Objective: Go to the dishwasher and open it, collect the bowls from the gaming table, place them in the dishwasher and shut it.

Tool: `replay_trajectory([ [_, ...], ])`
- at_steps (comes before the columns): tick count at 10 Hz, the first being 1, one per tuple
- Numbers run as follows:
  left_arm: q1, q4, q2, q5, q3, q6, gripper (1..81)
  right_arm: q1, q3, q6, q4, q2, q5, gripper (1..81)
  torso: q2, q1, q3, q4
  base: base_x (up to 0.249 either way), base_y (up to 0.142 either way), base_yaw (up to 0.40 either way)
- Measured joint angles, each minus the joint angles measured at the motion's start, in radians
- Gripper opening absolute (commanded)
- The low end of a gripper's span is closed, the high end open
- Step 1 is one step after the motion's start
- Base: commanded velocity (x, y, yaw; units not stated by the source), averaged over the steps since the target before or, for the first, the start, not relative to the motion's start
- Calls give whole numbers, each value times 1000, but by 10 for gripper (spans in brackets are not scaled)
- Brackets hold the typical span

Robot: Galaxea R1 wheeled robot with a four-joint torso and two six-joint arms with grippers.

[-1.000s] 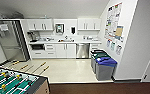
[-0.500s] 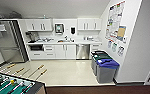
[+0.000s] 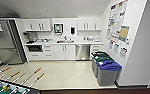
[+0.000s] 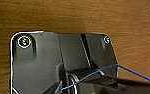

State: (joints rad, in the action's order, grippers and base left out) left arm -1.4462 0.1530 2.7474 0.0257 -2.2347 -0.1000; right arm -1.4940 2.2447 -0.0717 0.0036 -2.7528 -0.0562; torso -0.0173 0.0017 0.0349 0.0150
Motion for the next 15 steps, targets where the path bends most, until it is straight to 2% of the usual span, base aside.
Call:
replay_trajectory([
  [15,0,0,1,0,1,0,811,1,-1,0,0,1,0,811,0,0,0,0,213,0,0],
])
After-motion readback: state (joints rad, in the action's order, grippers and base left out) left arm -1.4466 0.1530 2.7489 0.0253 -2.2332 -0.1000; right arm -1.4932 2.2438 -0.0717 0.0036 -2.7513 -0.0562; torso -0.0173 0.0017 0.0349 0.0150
